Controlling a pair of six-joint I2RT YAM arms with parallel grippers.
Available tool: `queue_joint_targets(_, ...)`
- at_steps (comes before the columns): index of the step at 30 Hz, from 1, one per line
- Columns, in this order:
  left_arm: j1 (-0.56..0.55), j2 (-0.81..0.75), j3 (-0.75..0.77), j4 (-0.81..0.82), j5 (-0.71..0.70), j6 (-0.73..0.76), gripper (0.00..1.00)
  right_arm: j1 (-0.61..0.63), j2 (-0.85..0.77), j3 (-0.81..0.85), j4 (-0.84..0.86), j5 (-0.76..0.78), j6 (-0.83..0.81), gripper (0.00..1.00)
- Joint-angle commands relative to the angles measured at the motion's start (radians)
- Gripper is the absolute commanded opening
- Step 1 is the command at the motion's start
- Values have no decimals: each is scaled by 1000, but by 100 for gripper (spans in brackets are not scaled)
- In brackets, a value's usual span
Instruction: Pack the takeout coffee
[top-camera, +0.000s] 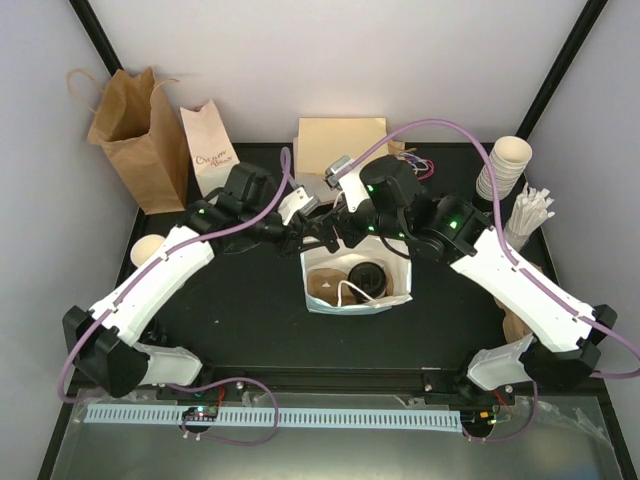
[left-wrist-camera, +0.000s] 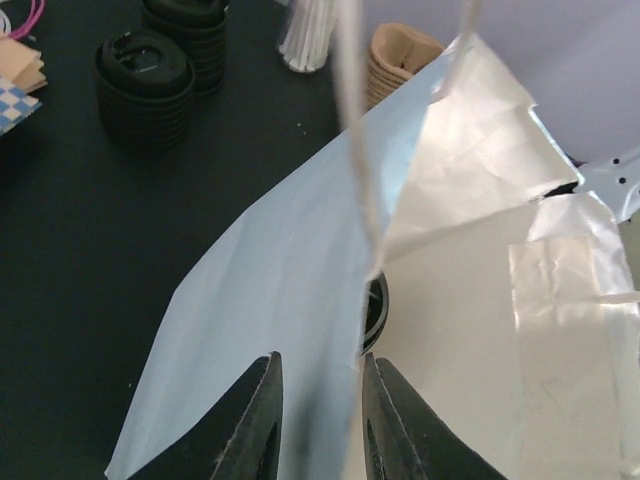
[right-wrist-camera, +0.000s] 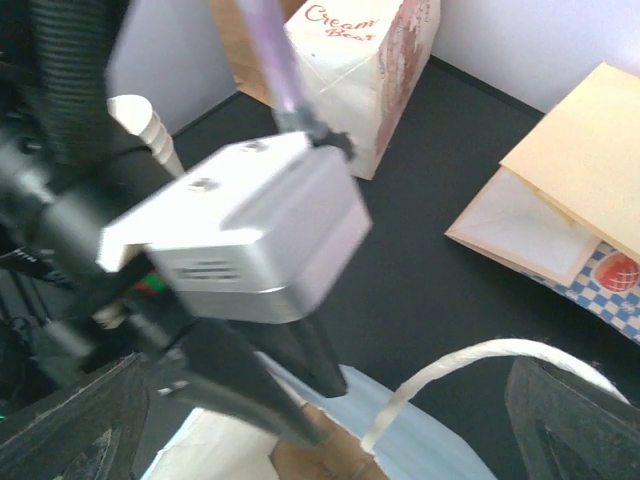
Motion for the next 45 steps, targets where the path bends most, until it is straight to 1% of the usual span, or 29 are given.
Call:
queue_joint_targets(1,-5,29,61,-30,-10,21,24,-7,-59,-35,37,-83,61,100)
queue_joint_targets(9,-4,27,62,-23,-38,17,23,-6,-248,-225,71,-137,91,100)
queue_joint_targets(13,-3,28,74,-23,-38,8,22,-7,-324,-297,63,-112,104,100)
queue_joint_targets(18,-4,14,76,-20,-40,-1,24,-6,-397,-364,30,-9,132,100)
queue_joint_targets(23,-4,-1,71,-15,-46,-12,27,-6,-457,-380,-27,198,220,100)
queue_joint_targets(25,-4,-7,71,-13,-47,-18,31,-7,-474,-376,-45,257,247,100)
queue_joint_targets(27,-4,-12,72,-6,-45,-24,37,-8,-482,-372,-50,279,251,100)
queue_joint_targets(29,-4,-28,75,2,-43,-33,47,-11,-470,-363,-63,279,247,100)
queue_joint_targets(33,-3,-71,94,2,-44,-47,63,-29,-420,-345,-117,292,264,100)
queue_joint_targets(36,-4,-103,108,-6,-48,-59,72,-53,-414,-354,-119,280,278,100)
queue_joint_targets(38,-3,-137,108,-6,-68,-69,83,-91,-418,-364,-117,258,283,100)
queue_joint_targets(39,-4,-152,109,-6,-80,-76,92,-112,-416,-367,-121,244,286,100)
queue_joint_targets(40,-4,-172,107,-3,-108,-92,98,-137,-412,-368,-128,224,287,100)
queue_joint_targets(45,1,-258,89,-1,-276,-183,99,-238,-387,-370,-153,117,298,100)
